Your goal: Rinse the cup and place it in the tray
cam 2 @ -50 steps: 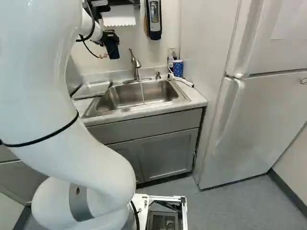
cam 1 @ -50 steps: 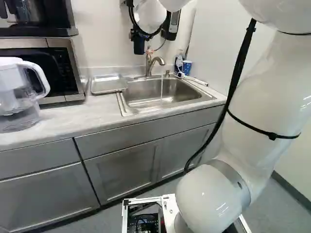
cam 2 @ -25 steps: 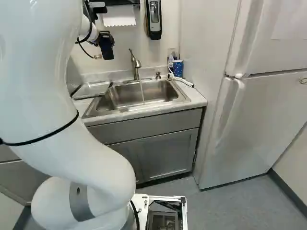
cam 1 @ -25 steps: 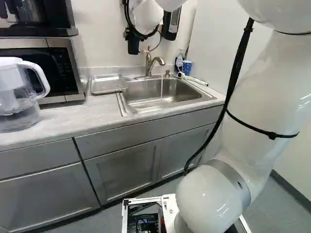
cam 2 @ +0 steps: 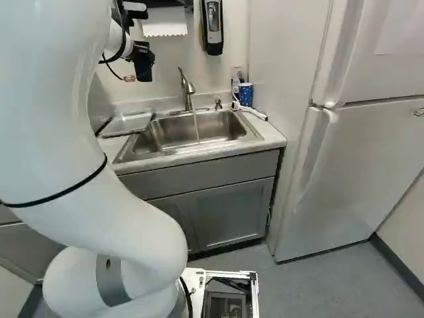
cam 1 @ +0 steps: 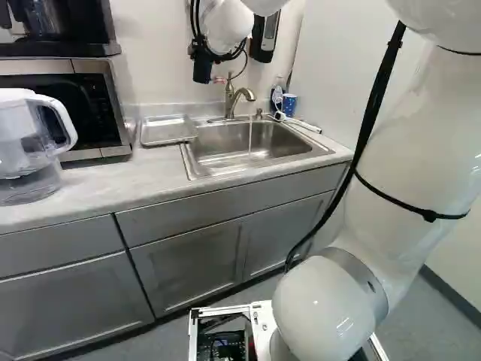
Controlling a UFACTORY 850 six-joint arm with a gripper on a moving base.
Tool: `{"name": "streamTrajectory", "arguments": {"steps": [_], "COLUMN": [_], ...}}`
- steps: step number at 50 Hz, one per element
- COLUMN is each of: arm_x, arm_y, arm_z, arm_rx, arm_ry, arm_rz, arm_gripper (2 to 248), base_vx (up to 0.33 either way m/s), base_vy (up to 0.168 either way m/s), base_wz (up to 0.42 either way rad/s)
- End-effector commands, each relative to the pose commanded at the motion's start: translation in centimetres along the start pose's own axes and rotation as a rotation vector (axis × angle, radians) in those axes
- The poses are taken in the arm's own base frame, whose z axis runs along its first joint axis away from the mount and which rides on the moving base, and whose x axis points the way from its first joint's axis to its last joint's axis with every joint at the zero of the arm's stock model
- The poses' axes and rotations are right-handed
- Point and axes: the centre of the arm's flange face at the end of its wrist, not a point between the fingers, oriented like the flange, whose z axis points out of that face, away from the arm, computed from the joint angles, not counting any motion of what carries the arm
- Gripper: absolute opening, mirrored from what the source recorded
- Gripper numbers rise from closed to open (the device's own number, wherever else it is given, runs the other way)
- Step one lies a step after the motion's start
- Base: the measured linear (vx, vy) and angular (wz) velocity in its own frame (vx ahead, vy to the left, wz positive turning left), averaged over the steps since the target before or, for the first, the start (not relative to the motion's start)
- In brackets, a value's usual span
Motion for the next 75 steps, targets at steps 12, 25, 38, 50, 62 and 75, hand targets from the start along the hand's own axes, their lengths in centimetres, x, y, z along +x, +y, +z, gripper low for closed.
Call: {"name": "streamTrajectory", "arguments": {"steps": [12,25,38,50,62,75], "arm_x": [0.1,0.1,0.3,0.4,0.5,0.5], "arm_y": [-0.1,-0.2,0.5,1.5,2.3,2.3], "arm_z": [0.0,0.0,-0.3,-0.7,-1.0,-1.0], "arm_rx": [0.012,0.026,0.028,0.023,0.019,0.019], "arm_ry": [0.008,0.014,0.022,0.029,0.035,0.035], "arm_rz": [0.044,0.092,0.139,0.198,0.204,0.194], "arm_gripper": [123,123,123,123,123,123], "base_vx": [0.000,0.000,0.000,0.000,0.000,0.000], "base_vy": [0.000,0.000,0.000,0.000,0.000,0.000], "base_wz": [0.000,0.000,0.000,0.000,0.000,0.000]}}
